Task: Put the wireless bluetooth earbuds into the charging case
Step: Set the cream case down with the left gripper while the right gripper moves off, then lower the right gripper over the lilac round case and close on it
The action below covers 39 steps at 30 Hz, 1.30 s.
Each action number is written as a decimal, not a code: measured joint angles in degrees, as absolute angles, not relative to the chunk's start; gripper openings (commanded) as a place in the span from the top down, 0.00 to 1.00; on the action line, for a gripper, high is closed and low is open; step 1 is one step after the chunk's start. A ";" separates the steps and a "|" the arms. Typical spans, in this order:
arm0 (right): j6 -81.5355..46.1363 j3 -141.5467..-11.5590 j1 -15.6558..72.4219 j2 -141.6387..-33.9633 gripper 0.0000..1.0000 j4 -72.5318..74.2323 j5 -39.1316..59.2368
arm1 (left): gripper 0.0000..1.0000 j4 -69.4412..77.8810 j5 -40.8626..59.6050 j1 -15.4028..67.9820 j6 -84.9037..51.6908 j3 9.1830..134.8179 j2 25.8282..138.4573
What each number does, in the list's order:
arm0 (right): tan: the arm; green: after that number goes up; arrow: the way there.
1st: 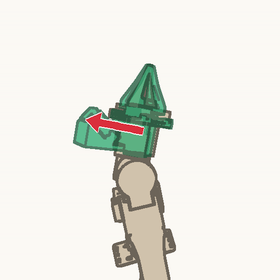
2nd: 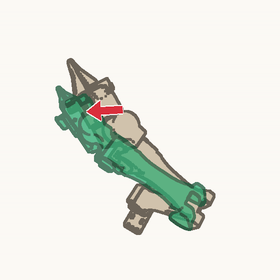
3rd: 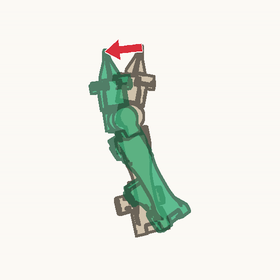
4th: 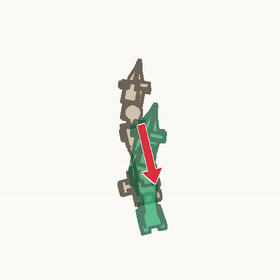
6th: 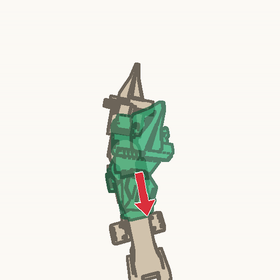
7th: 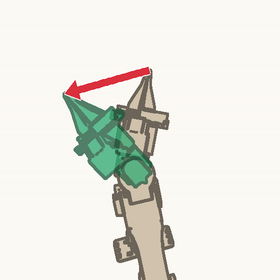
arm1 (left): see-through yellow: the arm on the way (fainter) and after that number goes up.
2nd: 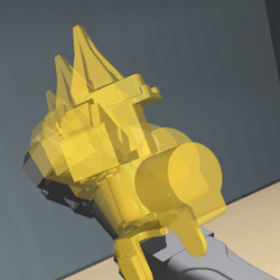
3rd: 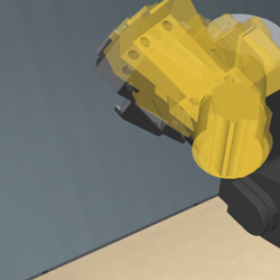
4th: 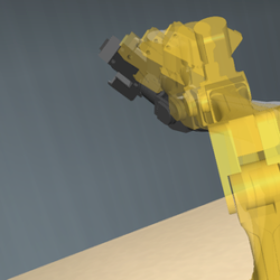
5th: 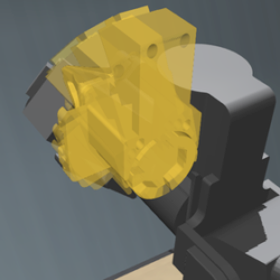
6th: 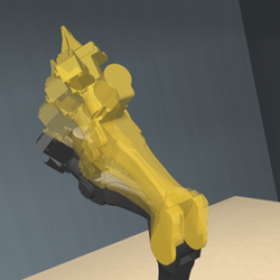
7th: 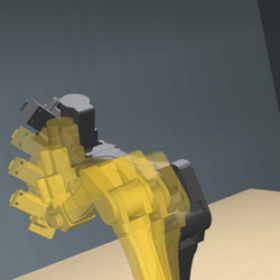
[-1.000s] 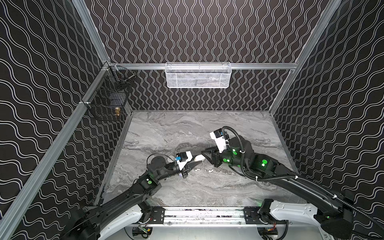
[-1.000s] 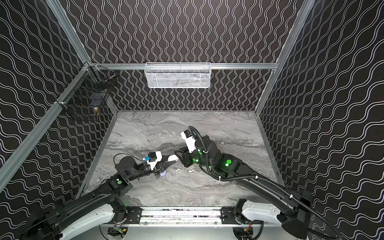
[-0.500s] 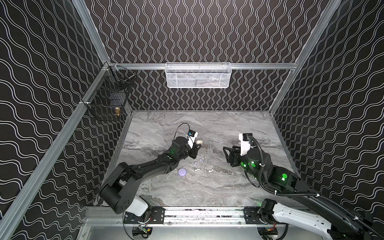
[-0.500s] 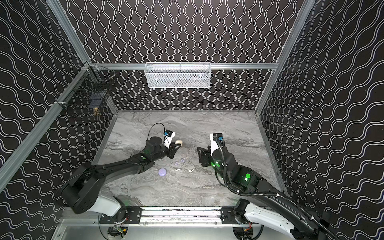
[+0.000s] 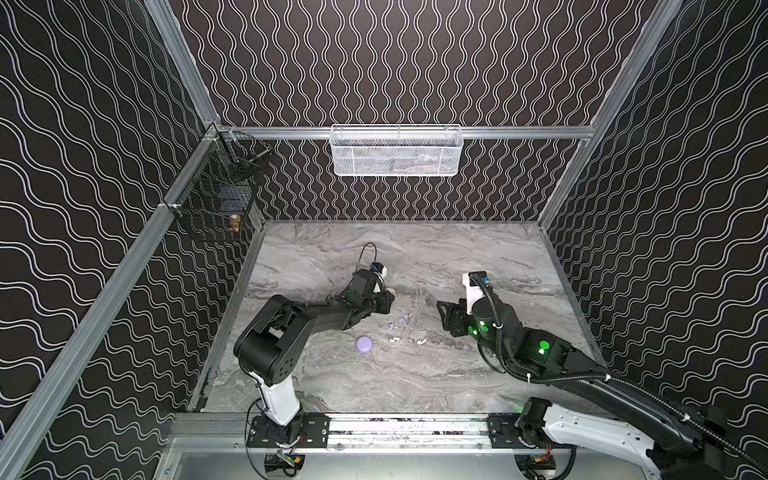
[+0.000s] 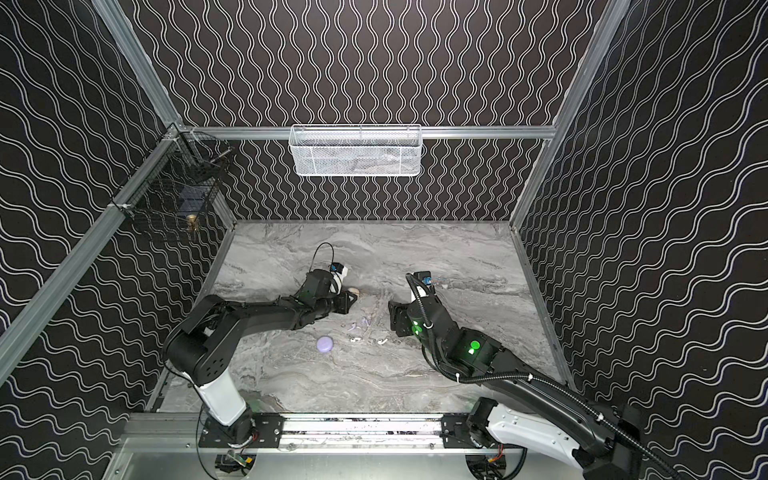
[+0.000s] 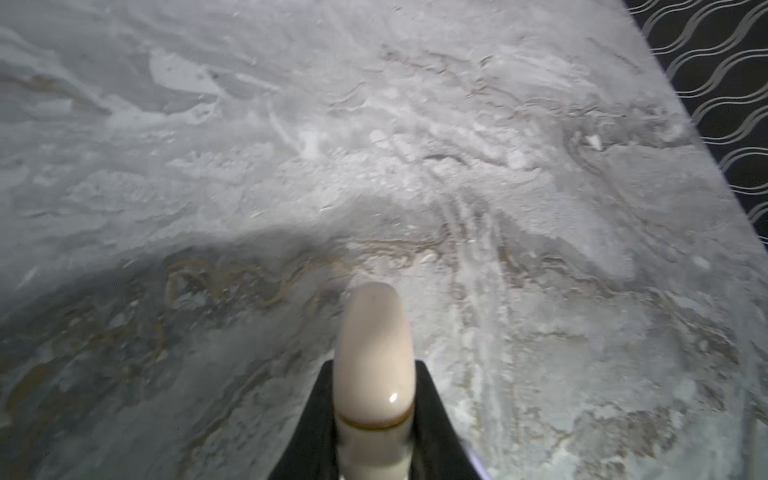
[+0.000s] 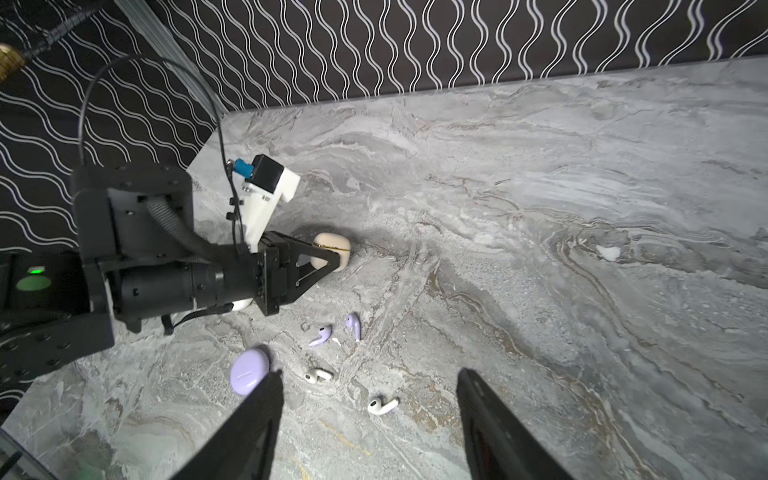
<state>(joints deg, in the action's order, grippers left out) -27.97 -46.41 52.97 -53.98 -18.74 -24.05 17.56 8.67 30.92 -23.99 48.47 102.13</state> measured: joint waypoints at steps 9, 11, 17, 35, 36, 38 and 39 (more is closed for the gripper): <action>-25.10 -44.21 52.97 -54.92 0.18 -14.00 -18.52 | 0.77 19.14 11.22 28.95 -24.03 49.87 105.86; -23.68 -43.62 52.97 -54.92 0.16 -12.73 -17.08 | 0.60 19.64 11.16 28.40 -23.99 49.43 105.67; -19.44 -42.30 52.97 -57.12 0.09 -7.97 -13.15 | 0.14 18.68 8.93 26.74 -23.94 45.17 98.80; -22.31 -64.03 65.95 -94.43 0.21 -8.36 -19.16 | 0.01 11.70 -11.05 15.49 -22.46 27.03 61.71; -22.59 -65.23 66.00 -96.36 0.21 -8.91 -19.09 | 0.01 11.81 -11.90 15.38 -22.46 26.11 60.84; -23.11 -67.55 66.08 -99.92 0.20 -10.31 -18.92 | 0.01 11.99 -14.24 15.16 -22.46 24.51 60.01; -23.14 -68.45 66.13 -101.16 0.19 -10.74 -18.72 | 0.01 12.43 -15.09 15.05 -22.46 23.86 59.99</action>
